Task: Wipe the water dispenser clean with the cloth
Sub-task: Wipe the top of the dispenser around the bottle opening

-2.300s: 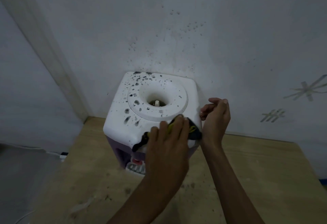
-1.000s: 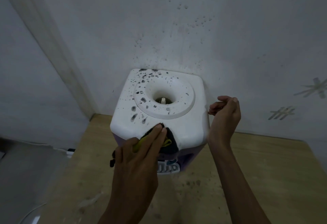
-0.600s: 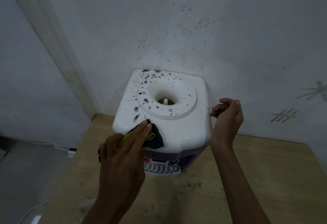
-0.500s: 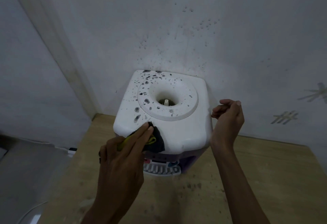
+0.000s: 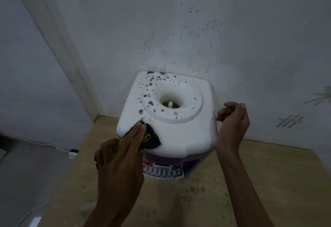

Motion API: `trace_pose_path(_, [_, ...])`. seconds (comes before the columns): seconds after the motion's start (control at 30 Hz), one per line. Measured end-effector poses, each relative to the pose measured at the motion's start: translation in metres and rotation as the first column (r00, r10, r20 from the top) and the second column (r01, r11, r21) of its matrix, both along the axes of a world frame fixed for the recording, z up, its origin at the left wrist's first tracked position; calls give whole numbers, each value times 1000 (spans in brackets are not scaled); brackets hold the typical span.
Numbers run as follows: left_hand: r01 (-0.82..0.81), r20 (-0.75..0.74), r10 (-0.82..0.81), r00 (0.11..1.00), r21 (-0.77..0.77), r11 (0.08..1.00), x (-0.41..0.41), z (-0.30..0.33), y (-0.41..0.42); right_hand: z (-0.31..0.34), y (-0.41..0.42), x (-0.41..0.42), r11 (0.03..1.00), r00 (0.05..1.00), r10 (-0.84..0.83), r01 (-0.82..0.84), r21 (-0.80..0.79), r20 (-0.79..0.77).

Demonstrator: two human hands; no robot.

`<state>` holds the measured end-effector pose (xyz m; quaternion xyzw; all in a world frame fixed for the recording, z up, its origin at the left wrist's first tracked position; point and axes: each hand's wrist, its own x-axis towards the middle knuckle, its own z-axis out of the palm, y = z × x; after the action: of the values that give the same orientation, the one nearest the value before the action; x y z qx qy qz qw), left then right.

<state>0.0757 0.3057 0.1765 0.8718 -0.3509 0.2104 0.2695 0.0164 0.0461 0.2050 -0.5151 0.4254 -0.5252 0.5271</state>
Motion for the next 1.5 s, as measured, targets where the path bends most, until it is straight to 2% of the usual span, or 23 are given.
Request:
trace_pose_path(0.07, [2,-17,-2,1000,2,1000,9,0,6,0,0,-1,1000,1000,7,-7,7,0])
trace_pose_path(0.17, [-82,-117,73,990,-68,994,23,2,9,-1,1,-1,1000,1000,3,-3,7,0])
trace_pose_path(0.3, [25,-97,-32,995,-69,997,13,-3,6,-1,0,-1,1000,1000,13,-13,6,0])
trace_pose_path(0.43, [-110,-201,83,976,-125,986,35,3,6,-1,0,-1,1000,1000,2,-2,16,-2])
trace_pose_path(0.57, [43,-113,-59,992,-139,989,18,1,2,0,0,-1,1000,1000,12,-12,8,1])
trace_pose_path(0.6, [32,-109,-48,993,-141,990,23,-1,4,0,1,-1,1000,1000,13,-13,11,4])
trace_pose_path(0.7, [-126,-222,80,972,-199,972,42,-1,3,0,1,0,1000,1000,4,-4,11,3])
trace_pose_path(0.87, [24,-80,-34,996,-121,992,34,1,4,1,2,-1,999,999,18,-19,-45,-32])
trace_pose_path(1.0, [-59,-178,29,984,-167,984,62,6,6,1,3,-1,999,999,7,-9,-44,-40])
trace_pose_path(1.1, [20,-74,-27,997,-87,996,66,7,10,0,2,0,999,999,11,-12,-40,-45])
trace_pose_path(1.23, [18,-125,-32,992,-108,994,79,9,16,1,3,-1,999,999,7,-9,-34,-52])
trace_pose_path(1.37, [91,-4,-91,996,-19,996,59,9,14,1,2,0,999,997,2,-5,-43,-73])
trace_pose_path(1.5, [10,-74,-14,997,-45,999,61,8,9,2,3,1,996,992,22,-33,-86,-124])
